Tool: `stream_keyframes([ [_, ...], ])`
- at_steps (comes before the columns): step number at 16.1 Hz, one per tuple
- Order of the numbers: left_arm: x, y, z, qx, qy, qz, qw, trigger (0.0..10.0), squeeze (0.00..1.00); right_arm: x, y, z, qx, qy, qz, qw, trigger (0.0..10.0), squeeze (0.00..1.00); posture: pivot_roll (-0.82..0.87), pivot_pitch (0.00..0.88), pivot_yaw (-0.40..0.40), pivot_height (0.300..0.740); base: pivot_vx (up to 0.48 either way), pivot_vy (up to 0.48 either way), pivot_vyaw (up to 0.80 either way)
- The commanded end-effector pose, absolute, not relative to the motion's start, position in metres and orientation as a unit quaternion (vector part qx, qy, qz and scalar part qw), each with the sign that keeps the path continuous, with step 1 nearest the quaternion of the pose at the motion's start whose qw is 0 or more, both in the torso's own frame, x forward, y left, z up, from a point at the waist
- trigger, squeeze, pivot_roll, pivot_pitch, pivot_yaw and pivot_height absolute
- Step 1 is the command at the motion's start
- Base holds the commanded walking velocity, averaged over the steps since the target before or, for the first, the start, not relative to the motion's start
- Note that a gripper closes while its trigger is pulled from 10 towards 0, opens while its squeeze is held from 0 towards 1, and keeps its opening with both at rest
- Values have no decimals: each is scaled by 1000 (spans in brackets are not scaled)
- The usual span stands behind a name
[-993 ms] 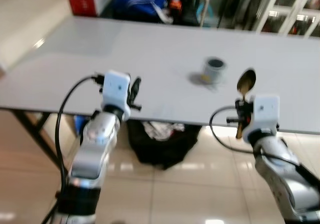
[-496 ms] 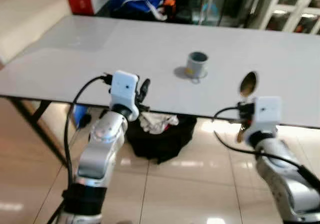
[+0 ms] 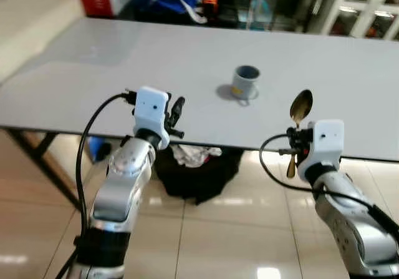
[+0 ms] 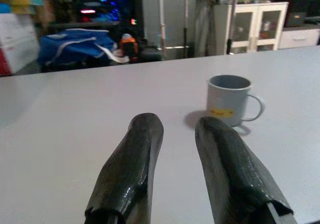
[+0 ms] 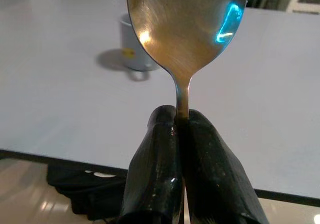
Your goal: Setting the table
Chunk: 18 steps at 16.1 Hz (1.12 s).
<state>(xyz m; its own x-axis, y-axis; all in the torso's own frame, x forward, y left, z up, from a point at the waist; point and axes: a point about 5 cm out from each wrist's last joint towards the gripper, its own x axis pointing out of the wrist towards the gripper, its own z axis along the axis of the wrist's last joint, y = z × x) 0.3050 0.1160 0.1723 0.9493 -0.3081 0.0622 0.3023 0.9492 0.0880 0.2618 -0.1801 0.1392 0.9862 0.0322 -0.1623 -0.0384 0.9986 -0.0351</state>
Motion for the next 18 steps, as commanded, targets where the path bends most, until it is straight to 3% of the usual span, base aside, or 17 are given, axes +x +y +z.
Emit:
stream_keyframes([
  [1, 305, 115, 176, 39, -44, -159, 985, 10000, 0, 263, -182, 146, -18, 71, 17, 997, 10000, 0, -15, 27, -18, 740, 386, 0, -563],
  [3, 304, 113, 176, 37, -44, -163, 985, 10000, 0, 263, -183, 147, -21, 70, 21, 997, 10000, 0, -16, 28, -19, 740, 384, 0, -800],
  [11, 302, 114, 174, 44, -41, -151, 987, 10000, 0, 264, -190, 147, -46, 76, 34, 996, 10000, 0, -12, 27, -29, 740, 371, 0, 0],
  [16, 297, 119, 164, 48, -24, -138, 989, 10000, 0, 266, -187, 146, -63, 87, 57, 993, 10000, 0, -25, 43, -36, 740, 0, 0, 0],
  [18, 285, 114, 161, 53, -21, -144, 988, 10000, 0, 256, -186, 136, -35, 90, 56, 994, 10000, 0, -26, 78, -42, 740, 0, -144, 0],
])
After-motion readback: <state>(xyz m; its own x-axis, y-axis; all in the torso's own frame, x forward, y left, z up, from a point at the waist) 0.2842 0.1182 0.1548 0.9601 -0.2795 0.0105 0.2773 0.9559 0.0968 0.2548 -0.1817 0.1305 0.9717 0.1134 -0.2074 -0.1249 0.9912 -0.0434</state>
